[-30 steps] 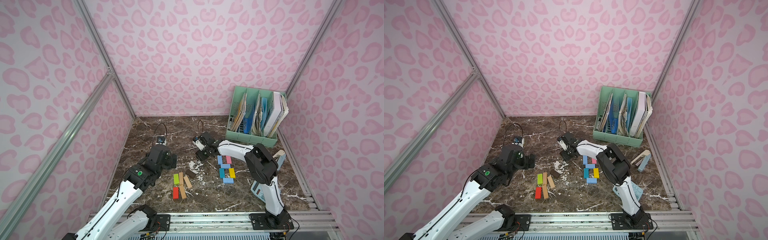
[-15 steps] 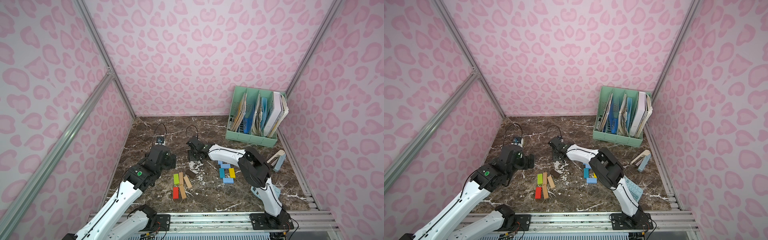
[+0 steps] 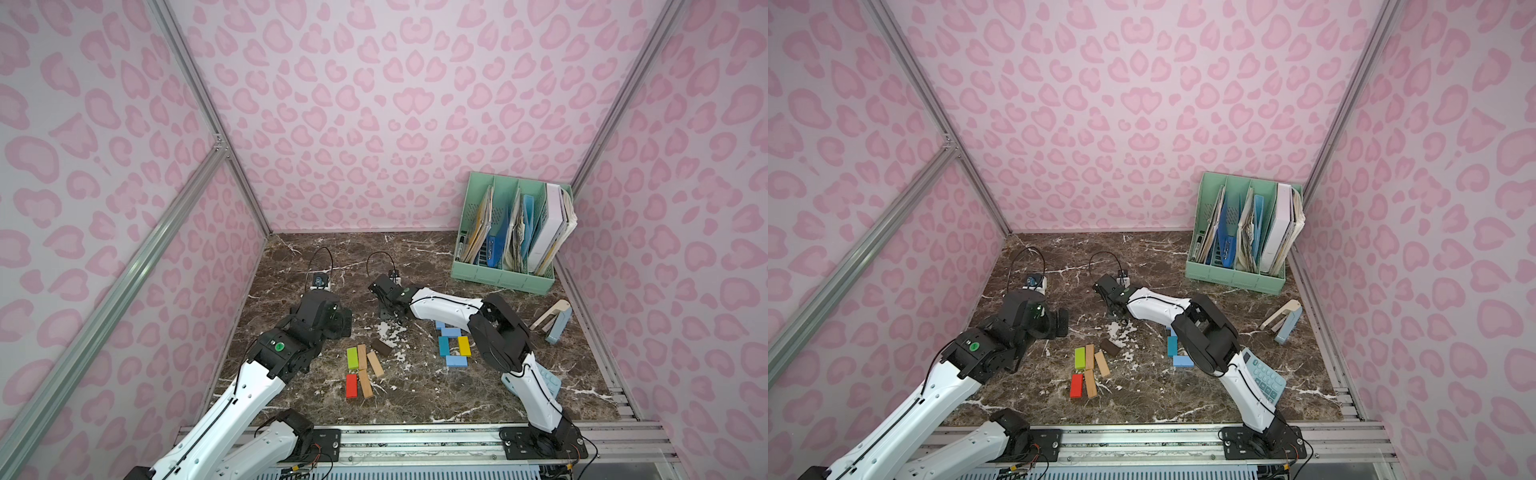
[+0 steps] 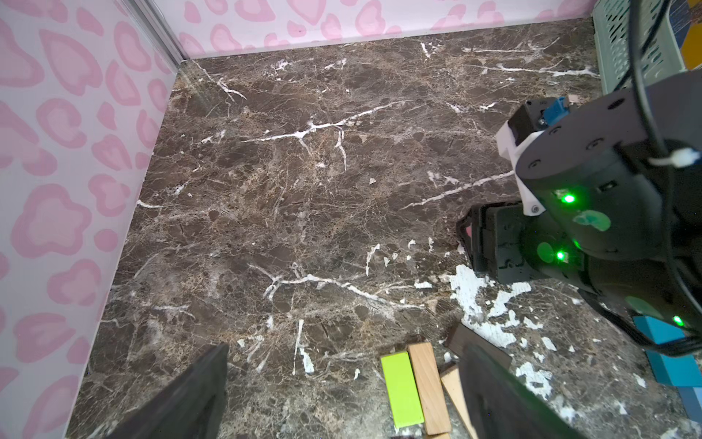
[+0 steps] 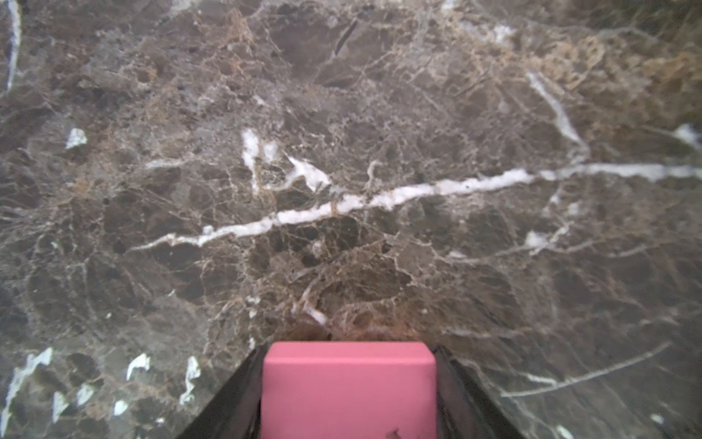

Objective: Assemble the number 8 with building blocks
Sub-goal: Adjust the building block at the center of the board.

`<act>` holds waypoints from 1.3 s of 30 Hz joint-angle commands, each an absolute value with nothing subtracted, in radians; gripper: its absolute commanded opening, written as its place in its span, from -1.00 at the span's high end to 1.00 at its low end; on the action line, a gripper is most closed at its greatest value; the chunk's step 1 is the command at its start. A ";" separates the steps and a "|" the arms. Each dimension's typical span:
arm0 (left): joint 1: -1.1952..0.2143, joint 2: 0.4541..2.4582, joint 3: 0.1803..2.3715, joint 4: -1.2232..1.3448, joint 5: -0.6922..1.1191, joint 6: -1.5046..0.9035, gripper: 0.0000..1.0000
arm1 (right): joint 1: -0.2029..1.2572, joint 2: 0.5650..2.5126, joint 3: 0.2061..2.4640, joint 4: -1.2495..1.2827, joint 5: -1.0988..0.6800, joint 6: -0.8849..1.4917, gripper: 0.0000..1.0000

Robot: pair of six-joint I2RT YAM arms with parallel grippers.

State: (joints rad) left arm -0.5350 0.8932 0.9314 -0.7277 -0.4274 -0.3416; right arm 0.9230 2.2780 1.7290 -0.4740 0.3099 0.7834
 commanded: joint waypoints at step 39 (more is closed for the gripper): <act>-0.534 0.957 0.980 -0.895 -0.299 -0.884 -0.96 | 0.872 1.872 1.450 -0.278 0.301 0.526 -0.84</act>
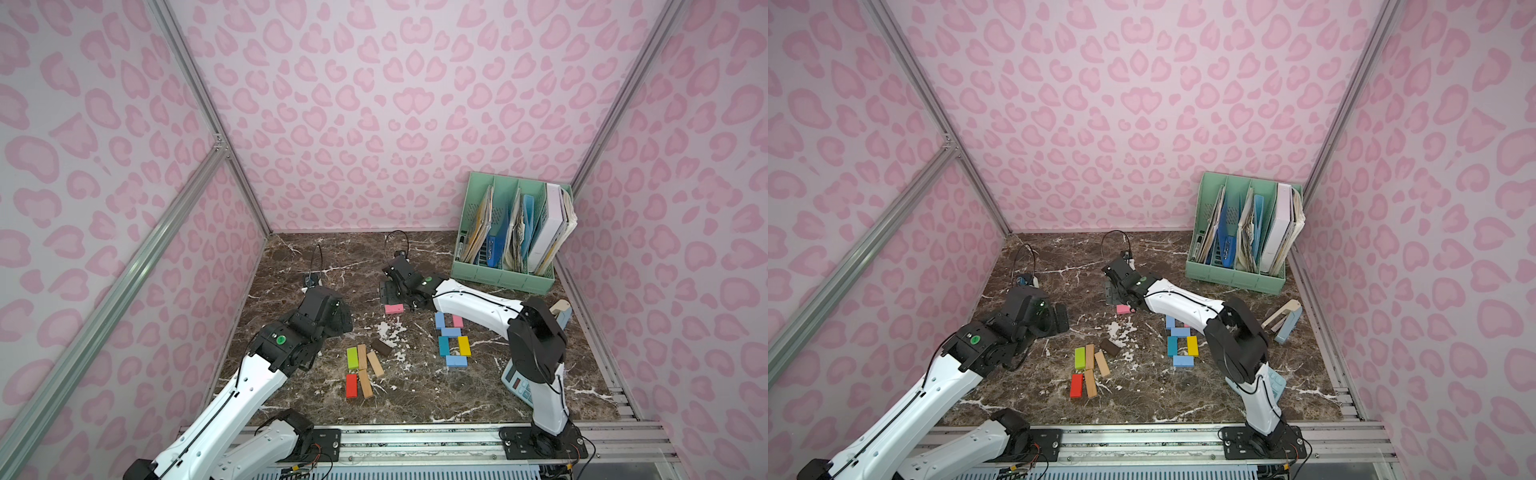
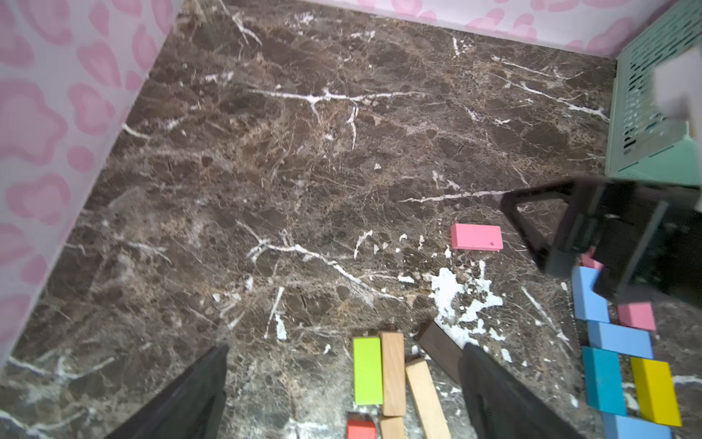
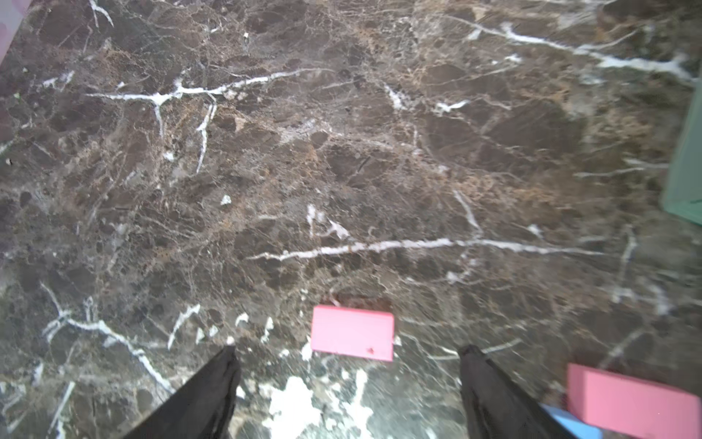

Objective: Assemble the number 8 with building blocks
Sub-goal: Adjust the building block at the center of the board, then pick up the building block from the center of the board.

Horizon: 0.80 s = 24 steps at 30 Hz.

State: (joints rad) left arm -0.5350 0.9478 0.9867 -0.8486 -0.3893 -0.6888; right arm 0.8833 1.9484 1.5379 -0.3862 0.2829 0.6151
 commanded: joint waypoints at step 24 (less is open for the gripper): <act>-0.737 1.376 0.967 -0.699 -0.129 -1.391 -0.67 | 0.699 0.824 0.397 0.325 0.261 0.412 -0.98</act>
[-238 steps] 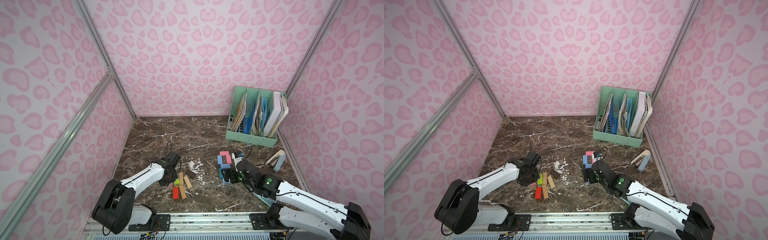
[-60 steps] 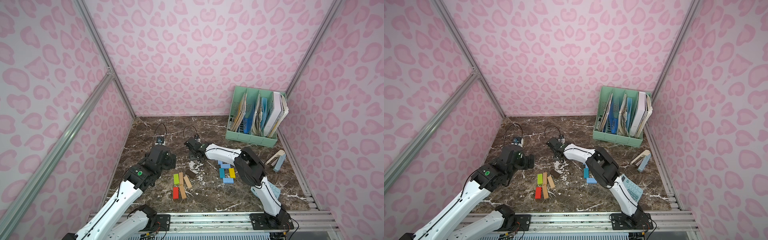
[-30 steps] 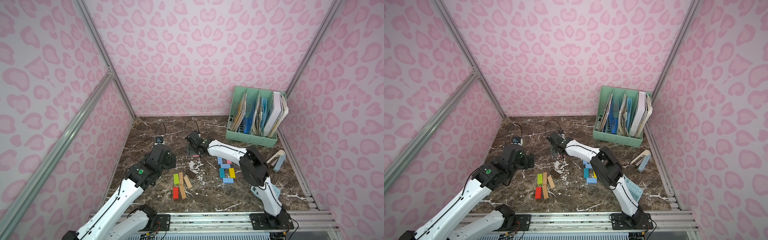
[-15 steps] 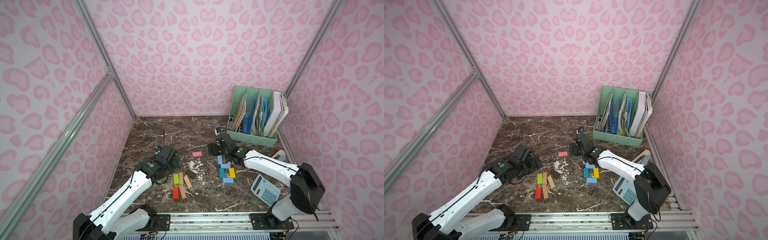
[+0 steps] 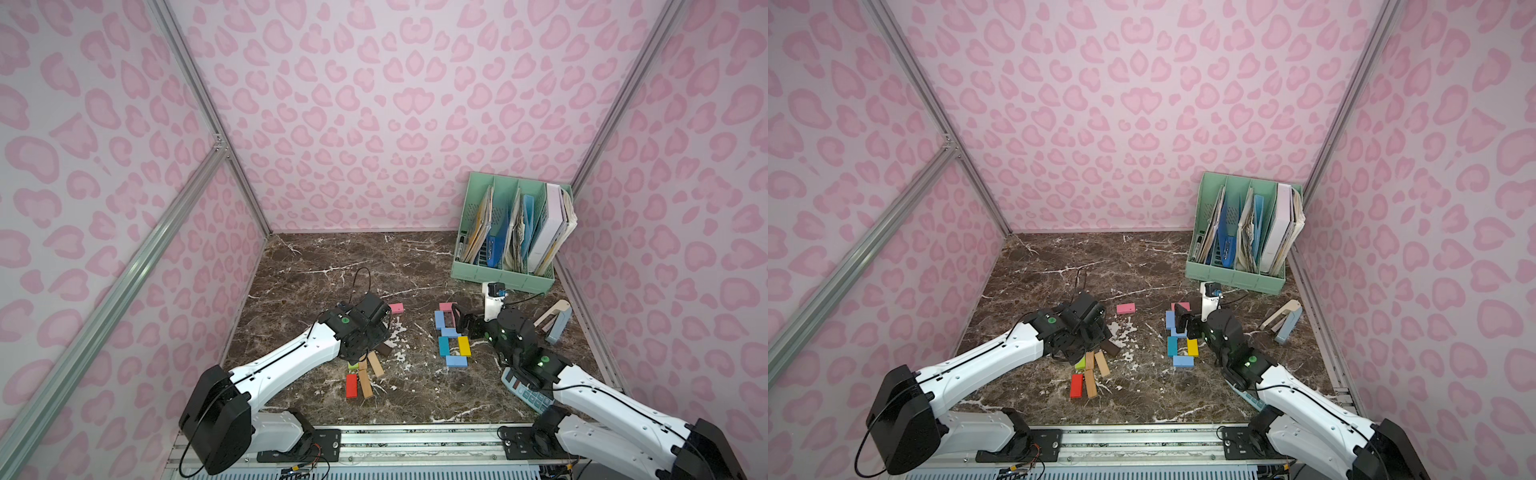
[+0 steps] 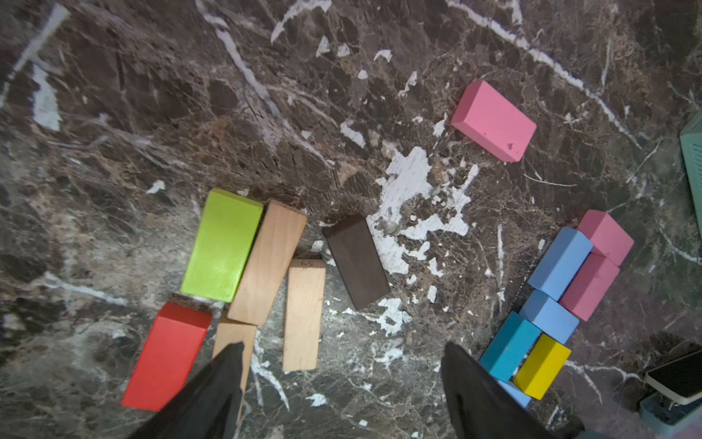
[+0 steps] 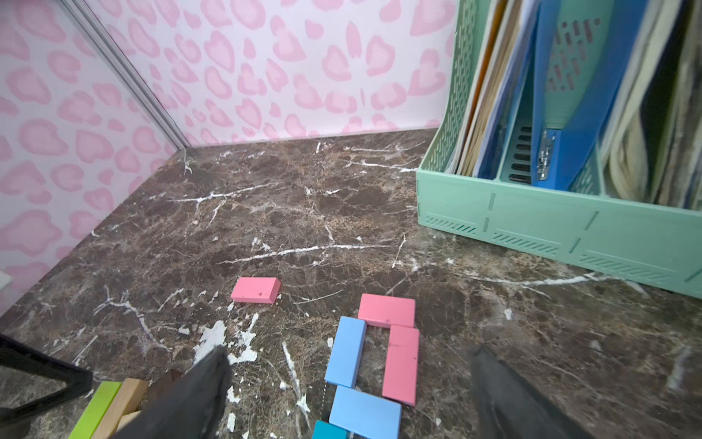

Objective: Assemble the number 8 with building blocks
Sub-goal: Pick up the building block from the center of the board.

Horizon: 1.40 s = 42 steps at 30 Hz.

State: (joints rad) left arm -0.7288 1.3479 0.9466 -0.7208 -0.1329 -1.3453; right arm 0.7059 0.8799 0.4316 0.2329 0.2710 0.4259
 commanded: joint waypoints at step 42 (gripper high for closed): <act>-0.741 1.720 1.032 -0.649 -0.081 -1.411 0.13 | 0.612 0.407 0.195 0.287 0.186 0.426 -0.98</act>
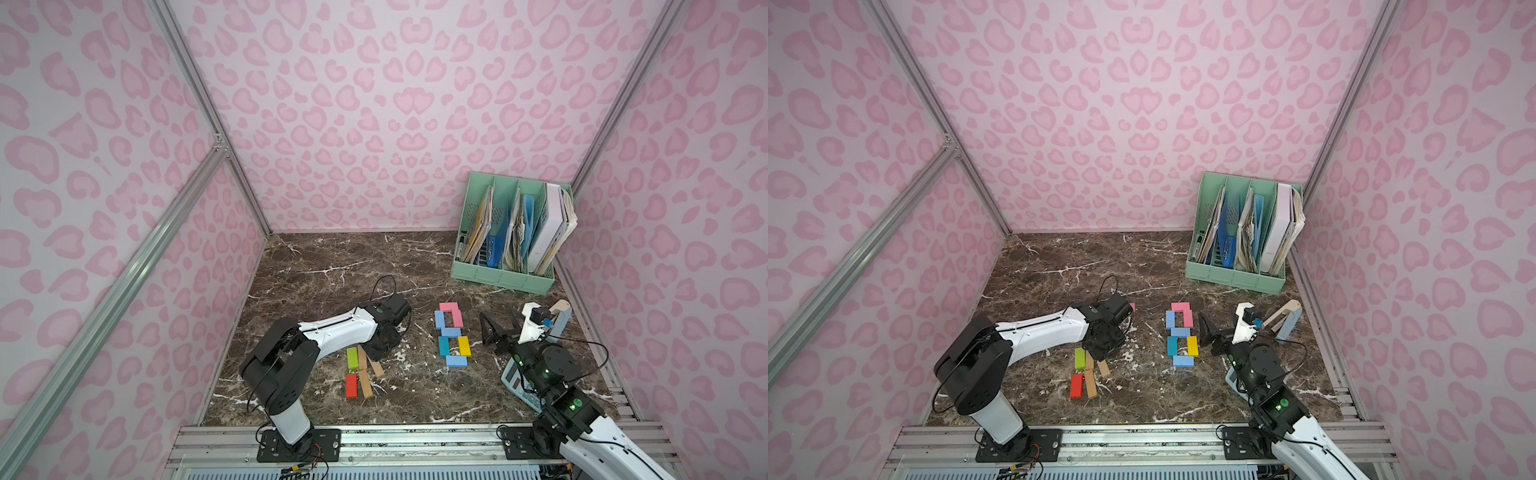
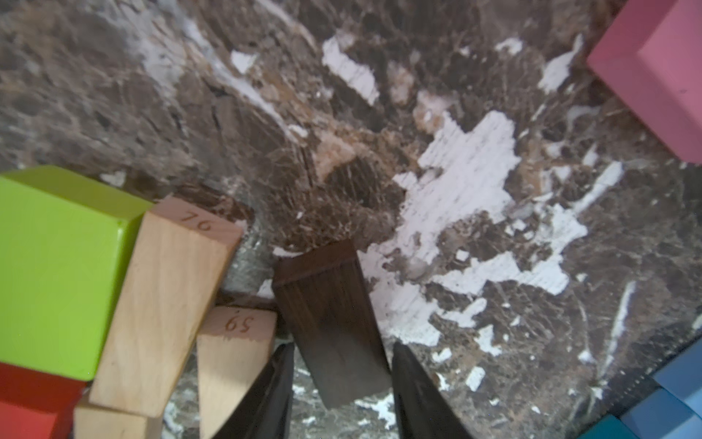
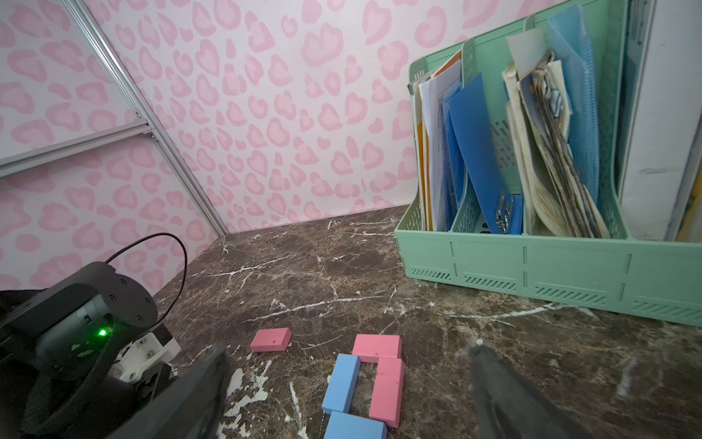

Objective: Assemble the number 8 with building blocks
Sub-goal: Pick up the building block from the center of the board, then assemble the building block at the center of the board.

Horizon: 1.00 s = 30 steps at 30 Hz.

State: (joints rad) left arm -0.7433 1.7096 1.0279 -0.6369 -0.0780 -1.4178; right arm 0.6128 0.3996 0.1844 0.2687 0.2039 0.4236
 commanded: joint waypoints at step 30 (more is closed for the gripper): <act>-0.724 1.868 1.288 -0.785 -0.175 -0.835 0.41 | 0.607 0.542 0.239 0.274 0.085 0.416 -0.98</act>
State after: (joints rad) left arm -0.7311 1.8610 1.2823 -0.7712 -0.1650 -0.8814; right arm 0.6067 0.5289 0.2241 0.2657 0.1066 0.4225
